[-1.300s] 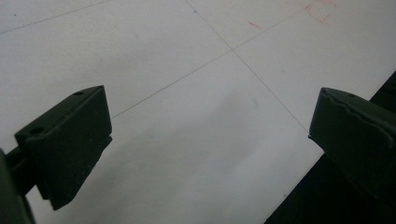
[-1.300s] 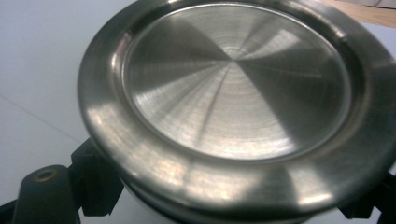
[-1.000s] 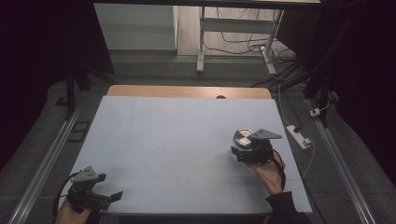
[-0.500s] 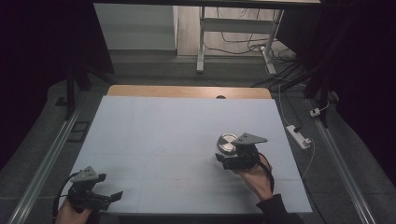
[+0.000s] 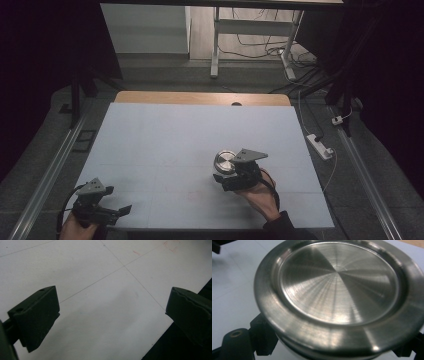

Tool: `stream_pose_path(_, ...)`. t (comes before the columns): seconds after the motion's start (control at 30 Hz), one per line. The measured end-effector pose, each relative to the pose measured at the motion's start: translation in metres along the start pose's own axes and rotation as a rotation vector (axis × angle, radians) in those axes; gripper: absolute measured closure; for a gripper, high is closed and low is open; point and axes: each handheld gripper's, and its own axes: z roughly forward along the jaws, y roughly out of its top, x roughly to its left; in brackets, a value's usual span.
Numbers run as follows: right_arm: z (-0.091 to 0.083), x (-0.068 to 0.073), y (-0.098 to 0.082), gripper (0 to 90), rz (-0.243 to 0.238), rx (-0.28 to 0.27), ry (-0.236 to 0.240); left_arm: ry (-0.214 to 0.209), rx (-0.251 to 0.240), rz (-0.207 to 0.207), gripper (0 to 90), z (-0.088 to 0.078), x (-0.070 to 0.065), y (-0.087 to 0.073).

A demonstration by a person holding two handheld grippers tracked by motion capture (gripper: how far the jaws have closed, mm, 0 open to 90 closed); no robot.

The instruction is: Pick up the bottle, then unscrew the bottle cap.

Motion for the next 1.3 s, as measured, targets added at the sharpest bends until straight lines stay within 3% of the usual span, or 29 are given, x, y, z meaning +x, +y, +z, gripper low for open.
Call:
stream_pose_path(0.67,0.022,0.051,0.006,14.3,-0.103,0.031,0.131,0.003,0.009,0.006,0.0,0.001,-0.001,0.0)
stream_pose_path(0.87,0.022,0.053,0.005,14.3,-0.112,0.032,0.136,0.005,0.009,-0.002,0.0,0.001,0.0,0.001)
stream_pose_path(1.03,0.021,0.052,0.006,14.3,-0.108,0.026,0.132,-0.022,-0.012,0.005,0.0,0.002,-0.003,0.004)
stream_pose_path(1.17,0.021,0.051,0.006,14.3,-0.106,0.024,0.133,-0.027,-0.031,0.036,0.0,0.002,-0.007,0.01)
stream_pose_path(1.3,0.021,0.051,0.006,14.3,-0.108,0.022,0.136,-0.06,-0.046,0.081,0.0,0.004,-0.012,0.018)
